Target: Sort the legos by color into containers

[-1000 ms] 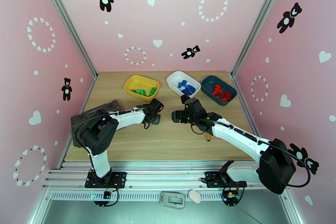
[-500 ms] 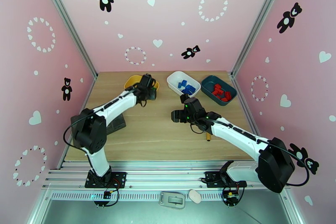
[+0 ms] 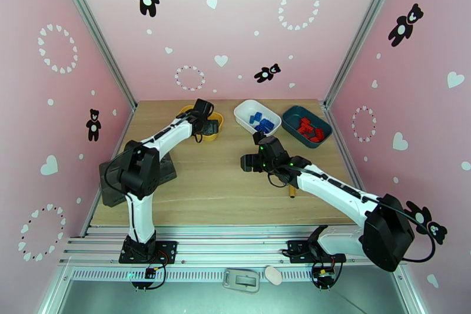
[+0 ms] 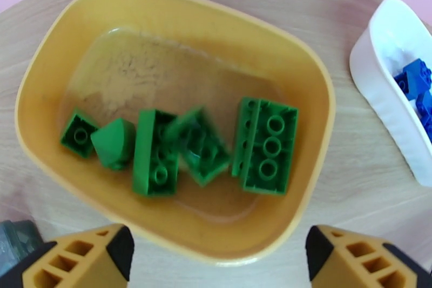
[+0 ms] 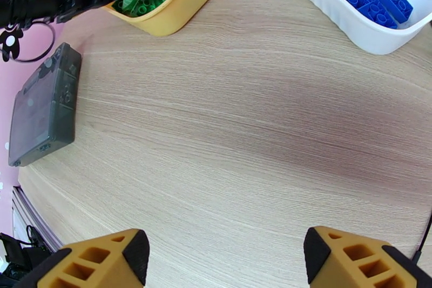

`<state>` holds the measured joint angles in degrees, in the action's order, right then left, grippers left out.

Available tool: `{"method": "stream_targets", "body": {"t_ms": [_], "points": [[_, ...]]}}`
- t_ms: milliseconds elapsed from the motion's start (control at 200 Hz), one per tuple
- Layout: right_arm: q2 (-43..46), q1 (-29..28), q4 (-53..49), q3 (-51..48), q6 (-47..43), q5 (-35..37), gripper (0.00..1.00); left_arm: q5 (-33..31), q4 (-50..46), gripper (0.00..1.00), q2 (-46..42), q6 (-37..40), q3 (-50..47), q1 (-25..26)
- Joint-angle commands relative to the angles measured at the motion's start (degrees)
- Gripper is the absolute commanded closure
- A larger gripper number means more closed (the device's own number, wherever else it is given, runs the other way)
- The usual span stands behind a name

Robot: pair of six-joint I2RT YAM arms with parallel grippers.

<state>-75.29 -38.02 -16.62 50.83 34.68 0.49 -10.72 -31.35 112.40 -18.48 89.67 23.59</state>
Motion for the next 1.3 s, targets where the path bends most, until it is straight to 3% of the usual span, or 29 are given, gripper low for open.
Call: {"method": "stream_targets", "body": {"t_ms": [0, 185, 315, 425, 531, 596, 721, 776, 851, 961, 1036, 1071, 1126, 1166, 1296], "points": [[-0.14, 0.14, -1.84, 3.15, -1.43, 1.41, 0.16, 0.24, 4.64, 0.06, -8.6, -1.14, -7.13, 1.32], [1.23, 0.79, -4.47, 5.29, -3.39, 5.6, 0.1, -5.73, 16.27, 0.05, -23.7, -1.29, -24.37, 5.16], [4.32, 1.1, -6.84, 6.04, -4.31, 12.73, 0.09, -10.23, 22.1, 0.06, -34.29, -1.29, -34.56, 6.94], [8.24, 1.58, -8.79, 5.88, -2.58, 23.36, 0.08, -13.6, 29.35, 0.03, -43.89, -1.41, -44.13, 7.05], [12.53, 1.77, -7.91, 3.72, 1.84, 36.83, 0.02, -15.17, 43.52, 0.02, -51.03, -1.49, -53.67, 7.15], [14.73, 2.05, -3.99, 1.67, -0.38, 38.92, 0.01, -18.3, 49.39, 0.01, -52.99, -2.15, -56.7, 6.99], [16.37, 2.16, 2.1, -2.26, 0.23, 46.54, 0.01, -22.96, 43.61, 0.02, -52.99, 2.13, -51.15, 6.58], [16.62, 2.36, 5.67, -3.61, -2.52, 49.16, 0.01, -18.93, 46.61, 0.01, -53.06, 1.9, -50.96, 5.18], [16.54, 2.77, 11.47, -4.88, -11.42, 47.14, 0.01, -11.71, 49.49, 0.01, -53.25, 3.04, -50.13, 3.05], [14.76, 3.25, 14.22, -4.59, -18.79, 44.72, 0.01, -15.07, 38.11, 0.02, -49.72, 5.04, -38.65, 3.04], [13.32, 3.22, 15.89, -4.26, -22.05, 45.12, 0.01, -20.39, 33.11, 0.19, -47.4, 3.85, -32.43, 2.97], [13.12, 3.24, 18.16, -4.94, -23.43, 45.27, 0.01, -22.76, 32.02, 0.22, -46.56, 3.51, -30.07, 2.71], [13.26, 3.55, 22.2, -6.48, -24.75, 45.59, 0.01, -23.76, 32.43, 0.12, -45.99, 3.23, -27.89, 1.79], [13.54, 4.07, 24.26, -7.39, -25.01, 45.45, 0.01, -21.02, 35.33, 0.04, -46.19, 4.16, -28.07, 0.71], [13.0, 7.47, 25.18, -7.7, -26.84, 40.43, 0.01, -18.06, 43.68, 0.02, -44.89, 10.93, -29.25, -0.12]]}}
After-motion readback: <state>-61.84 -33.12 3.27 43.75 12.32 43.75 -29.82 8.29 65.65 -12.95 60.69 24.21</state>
